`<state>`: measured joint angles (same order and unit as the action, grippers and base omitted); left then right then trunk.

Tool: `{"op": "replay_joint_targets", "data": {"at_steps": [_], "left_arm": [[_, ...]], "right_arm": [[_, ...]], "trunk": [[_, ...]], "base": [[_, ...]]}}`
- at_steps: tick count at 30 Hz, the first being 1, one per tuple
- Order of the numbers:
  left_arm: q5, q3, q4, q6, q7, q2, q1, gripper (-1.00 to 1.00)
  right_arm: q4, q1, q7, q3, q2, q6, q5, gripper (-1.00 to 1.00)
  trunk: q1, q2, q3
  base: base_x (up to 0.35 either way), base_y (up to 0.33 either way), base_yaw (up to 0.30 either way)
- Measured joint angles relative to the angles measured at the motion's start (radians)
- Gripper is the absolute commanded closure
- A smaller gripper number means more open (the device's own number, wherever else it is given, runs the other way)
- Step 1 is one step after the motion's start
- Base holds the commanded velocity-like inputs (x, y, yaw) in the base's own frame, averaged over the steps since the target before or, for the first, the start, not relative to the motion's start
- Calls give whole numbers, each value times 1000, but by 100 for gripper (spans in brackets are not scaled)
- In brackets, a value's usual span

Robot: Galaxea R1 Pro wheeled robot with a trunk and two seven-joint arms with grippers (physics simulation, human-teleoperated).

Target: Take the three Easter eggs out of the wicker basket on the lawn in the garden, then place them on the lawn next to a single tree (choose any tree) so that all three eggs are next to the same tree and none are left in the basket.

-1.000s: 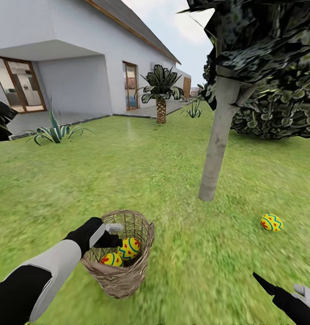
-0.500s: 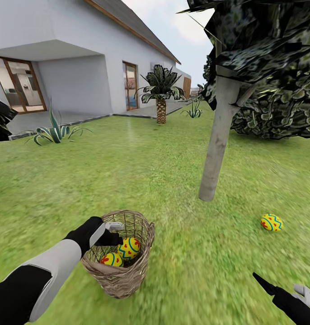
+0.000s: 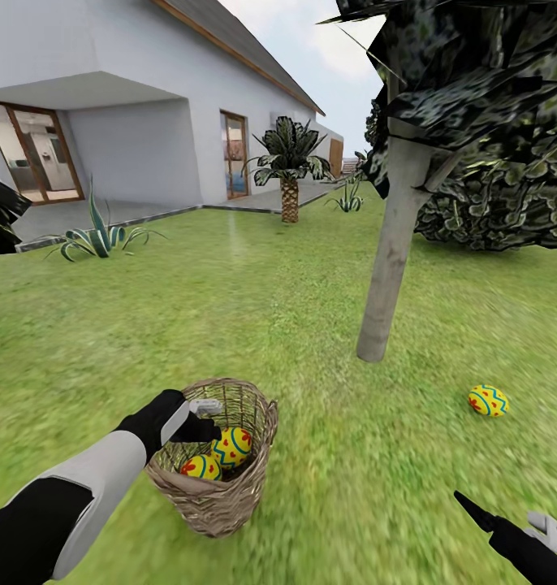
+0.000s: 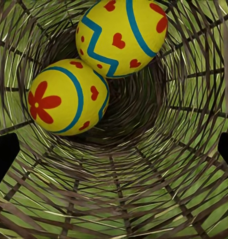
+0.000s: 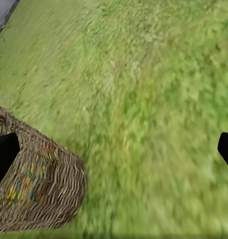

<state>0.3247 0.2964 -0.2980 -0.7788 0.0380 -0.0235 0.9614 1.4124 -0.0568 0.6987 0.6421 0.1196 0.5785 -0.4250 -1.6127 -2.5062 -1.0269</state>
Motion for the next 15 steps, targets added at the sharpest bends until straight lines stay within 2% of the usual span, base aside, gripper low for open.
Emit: {"op": "replay_joint_targets", "data": {"at_steps": [8, 15], "left_arm": [[0, 0, -1, -1, -1, 0, 0, -100], [0, 0, -1, -2, -2, 0, 0, -100]], "right_arm": [[0, 0, -1, 0, 0, 0, 0, -100], [0, 0, -3, 0, 0, 0, 1, -100]], "trunk": [[0, 0, 0], [0, 0, 0]], "base": [[133, 18, 0], [76, 6, 0]]}}
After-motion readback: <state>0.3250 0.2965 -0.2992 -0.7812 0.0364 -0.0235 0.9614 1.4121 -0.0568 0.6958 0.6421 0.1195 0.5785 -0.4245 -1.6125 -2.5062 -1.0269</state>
